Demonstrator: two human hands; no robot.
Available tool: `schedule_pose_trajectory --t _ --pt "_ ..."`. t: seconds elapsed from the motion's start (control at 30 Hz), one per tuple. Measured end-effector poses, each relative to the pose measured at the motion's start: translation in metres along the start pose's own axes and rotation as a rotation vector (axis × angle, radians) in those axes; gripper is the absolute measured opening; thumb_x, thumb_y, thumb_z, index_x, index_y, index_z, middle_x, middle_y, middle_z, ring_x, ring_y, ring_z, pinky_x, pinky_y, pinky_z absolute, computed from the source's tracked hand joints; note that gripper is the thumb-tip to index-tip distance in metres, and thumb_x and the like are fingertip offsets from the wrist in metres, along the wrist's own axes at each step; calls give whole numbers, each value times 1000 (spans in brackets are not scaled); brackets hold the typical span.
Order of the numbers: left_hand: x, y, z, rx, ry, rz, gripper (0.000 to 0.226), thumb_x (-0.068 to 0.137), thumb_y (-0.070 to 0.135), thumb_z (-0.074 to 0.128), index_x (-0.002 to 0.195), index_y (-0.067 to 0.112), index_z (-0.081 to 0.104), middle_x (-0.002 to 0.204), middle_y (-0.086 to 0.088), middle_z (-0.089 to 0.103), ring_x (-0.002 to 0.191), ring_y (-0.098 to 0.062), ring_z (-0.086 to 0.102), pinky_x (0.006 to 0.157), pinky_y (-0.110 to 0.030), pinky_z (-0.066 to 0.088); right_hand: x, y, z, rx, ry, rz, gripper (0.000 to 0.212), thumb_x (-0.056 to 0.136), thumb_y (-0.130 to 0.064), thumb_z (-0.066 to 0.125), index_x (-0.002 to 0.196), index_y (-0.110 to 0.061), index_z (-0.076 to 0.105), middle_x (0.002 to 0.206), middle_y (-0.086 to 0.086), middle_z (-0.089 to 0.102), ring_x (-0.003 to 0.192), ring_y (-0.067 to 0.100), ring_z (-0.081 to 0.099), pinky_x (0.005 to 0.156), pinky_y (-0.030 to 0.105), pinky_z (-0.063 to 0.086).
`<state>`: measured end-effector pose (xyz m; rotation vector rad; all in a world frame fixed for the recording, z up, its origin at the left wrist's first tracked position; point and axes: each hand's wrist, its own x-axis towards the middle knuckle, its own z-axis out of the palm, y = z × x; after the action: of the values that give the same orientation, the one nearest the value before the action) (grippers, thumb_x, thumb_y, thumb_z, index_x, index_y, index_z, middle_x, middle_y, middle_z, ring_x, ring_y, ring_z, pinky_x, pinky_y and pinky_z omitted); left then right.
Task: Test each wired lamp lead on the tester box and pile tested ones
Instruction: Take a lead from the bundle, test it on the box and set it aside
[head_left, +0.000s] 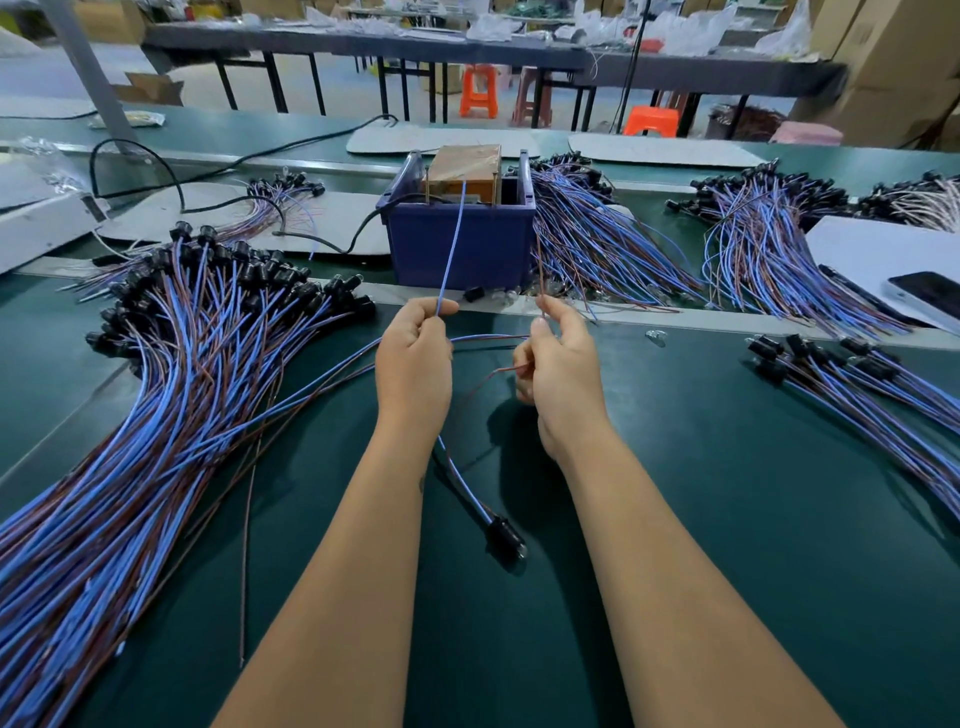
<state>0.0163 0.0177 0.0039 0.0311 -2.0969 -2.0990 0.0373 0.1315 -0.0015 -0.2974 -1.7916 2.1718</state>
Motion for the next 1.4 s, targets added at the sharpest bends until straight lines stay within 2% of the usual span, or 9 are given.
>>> schedule_pose_trajectory --t 0.07,0.17,0.27,0.4,0.57,0.7,0.9,1.13,1.4 --pt "1 -1 0 9 16 -2 31 93 4 37 88 23 61 56 5 39 44 -7 29 41 -20 24 -2 0 -2 -48 19 1 17 105 -16 36 109 -24 50 50 -12 46 43 2 36 44 18 32" --pt "3 -2 -2 7 46 -26 28 94 7 39 86 23 60 55 6 40 42 -5 29 39 -19 25 -6 -1 -5 -71 43 -66 21 104 -15 39 97 -23 57 57 -10 51 51 1 46 55 20 39" --pt "3 -2 -5 -19 69 -45 27 94 8 39 83 23 60 53 8 40 41 -5 29 40 -19 25 -11 -6 -6 104 8 -97 22 104 -18 46 100 -27 65 51 -7 52 48 6 51 50 20 46" --pt "3 -3 -7 -34 68 -77 27 94 9 39 85 23 60 52 9 40 43 -6 30 41 -19 26 -8 -6 -9 187 3 -23 26 104 -20 43 99 -23 68 48 -9 27 39 7 20 37 18 22" --pt "0 -2 -7 -23 57 -94 24 94 9 38 87 22 57 57 7 41 44 -7 30 42 -21 26 -3 -5 -12 137 33 72 27 96 -5 35 81 -9 57 46 -7 33 37 6 21 36 19 20" --pt "-1 -2 -6 -14 46 -56 23 95 8 39 88 20 58 56 7 42 43 -5 31 41 -18 27 -5 -3 -13 7 49 -23 26 101 -9 46 91 -18 68 49 -4 51 40 4 38 40 15 31" --pt "-1 -3 -6 17 48 -4 23 96 9 43 94 21 63 49 13 49 41 -1 34 41 -14 30 -5 0 -14 -263 108 -148 16 98 -15 50 101 -21 66 46 -12 50 46 1 44 49 15 38" --pt "0 -4 -6 28 41 -5 23 97 9 43 97 20 64 47 16 50 40 -1 34 40 -12 30 -1 1 -16 -280 152 -153 19 94 -15 53 84 -24 67 54 -17 54 50 1 40 52 17 36" --pt "0 -3 -10 -4 82 -29 26 96 11 43 93 25 65 47 16 51 39 -1 34 40 -11 31 4 -1 -14 -205 161 -153 22 96 -13 51 100 -23 70 58 -22 55 51 -4 46 53 9 36"
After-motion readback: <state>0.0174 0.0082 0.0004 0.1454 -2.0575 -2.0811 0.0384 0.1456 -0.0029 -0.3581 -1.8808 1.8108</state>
